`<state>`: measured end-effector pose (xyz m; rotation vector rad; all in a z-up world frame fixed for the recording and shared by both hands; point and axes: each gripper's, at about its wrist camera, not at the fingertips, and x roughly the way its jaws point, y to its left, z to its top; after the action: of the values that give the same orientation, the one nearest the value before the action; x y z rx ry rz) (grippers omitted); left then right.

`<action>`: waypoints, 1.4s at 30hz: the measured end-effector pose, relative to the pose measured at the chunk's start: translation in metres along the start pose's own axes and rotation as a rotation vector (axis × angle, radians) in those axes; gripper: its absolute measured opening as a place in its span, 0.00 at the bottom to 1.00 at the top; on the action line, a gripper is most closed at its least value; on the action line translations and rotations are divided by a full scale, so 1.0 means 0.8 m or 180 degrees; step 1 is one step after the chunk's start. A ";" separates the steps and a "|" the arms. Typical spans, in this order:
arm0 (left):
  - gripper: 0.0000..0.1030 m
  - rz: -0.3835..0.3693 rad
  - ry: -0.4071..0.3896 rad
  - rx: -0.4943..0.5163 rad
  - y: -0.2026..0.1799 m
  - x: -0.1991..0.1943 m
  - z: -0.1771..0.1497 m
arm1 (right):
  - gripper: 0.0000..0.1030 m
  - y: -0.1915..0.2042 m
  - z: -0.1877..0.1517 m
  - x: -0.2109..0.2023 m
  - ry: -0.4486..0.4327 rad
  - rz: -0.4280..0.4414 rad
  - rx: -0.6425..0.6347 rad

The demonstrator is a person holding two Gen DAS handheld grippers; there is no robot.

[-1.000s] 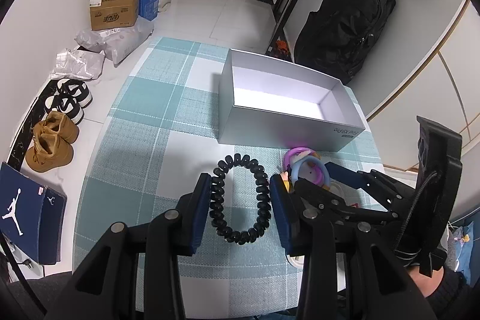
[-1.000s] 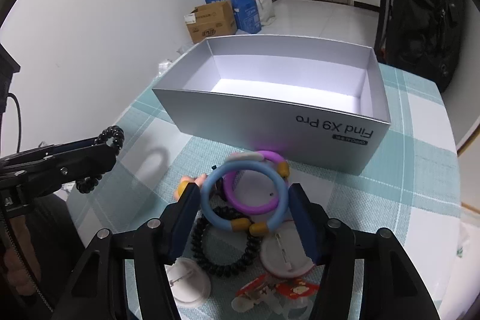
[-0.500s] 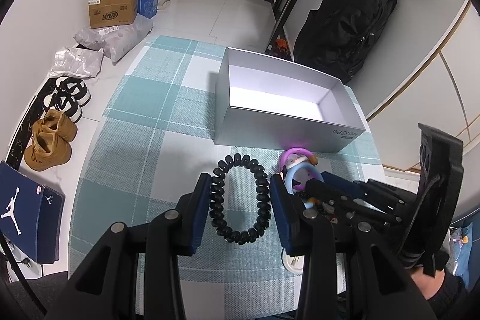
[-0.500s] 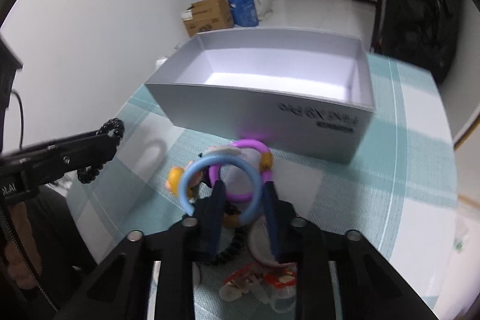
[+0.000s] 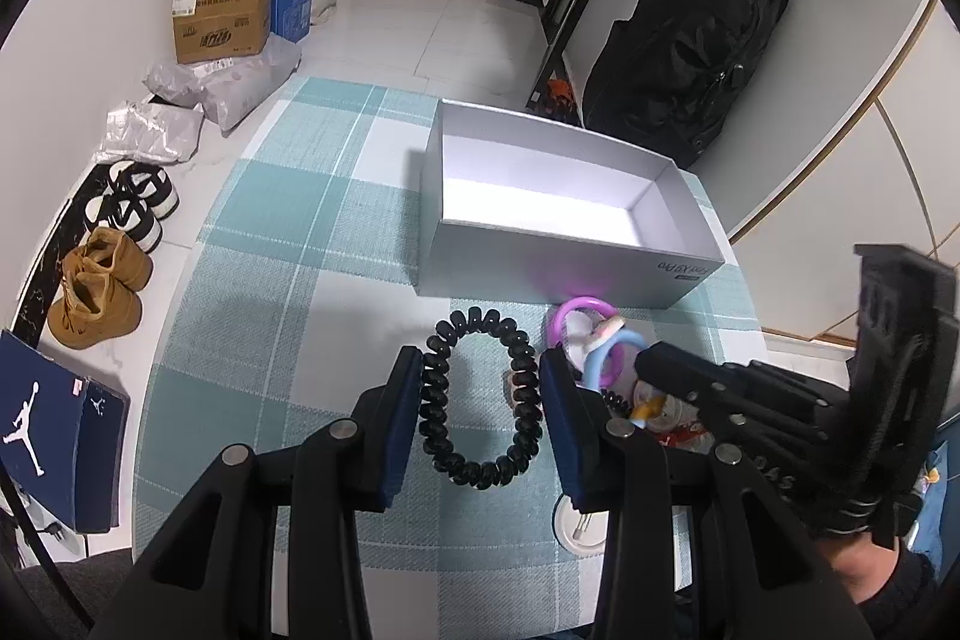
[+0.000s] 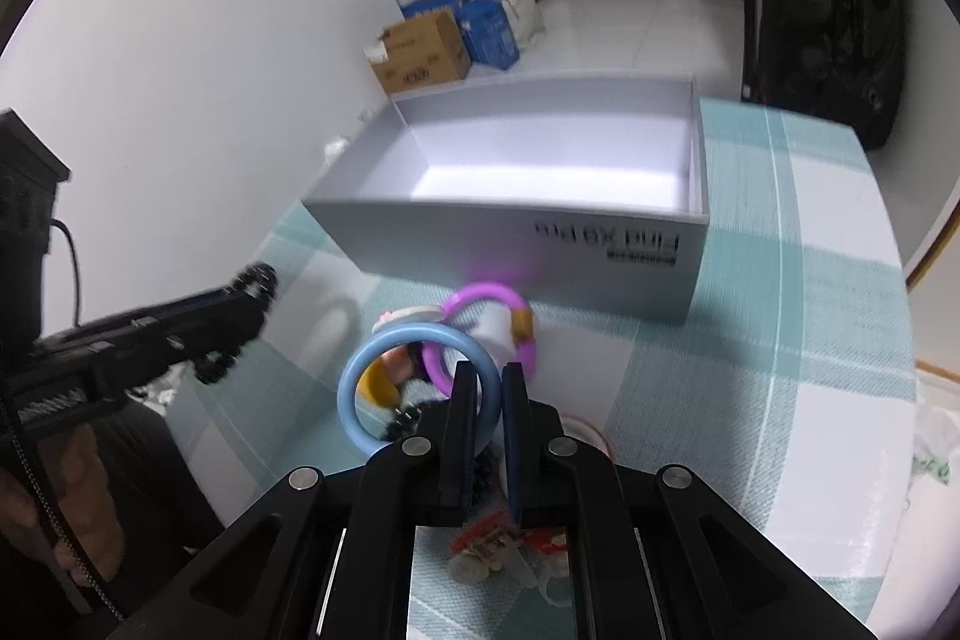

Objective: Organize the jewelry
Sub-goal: 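Carry both items into the white box and open both tools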

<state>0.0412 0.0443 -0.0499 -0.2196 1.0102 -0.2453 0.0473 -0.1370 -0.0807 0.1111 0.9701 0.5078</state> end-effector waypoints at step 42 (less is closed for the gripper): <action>0.58 -0.0387 0.0186 0.0243 -0.028 0.078 0.102 | 0.46 -0.070 0.113 -0.002 -0.0318 0.0207 0.0482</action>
<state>0.1404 0.0098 -0.0515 -0.2056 1.0446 -0.4022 0.1403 -0.1753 -0.0456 0.3023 0.9084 0.4836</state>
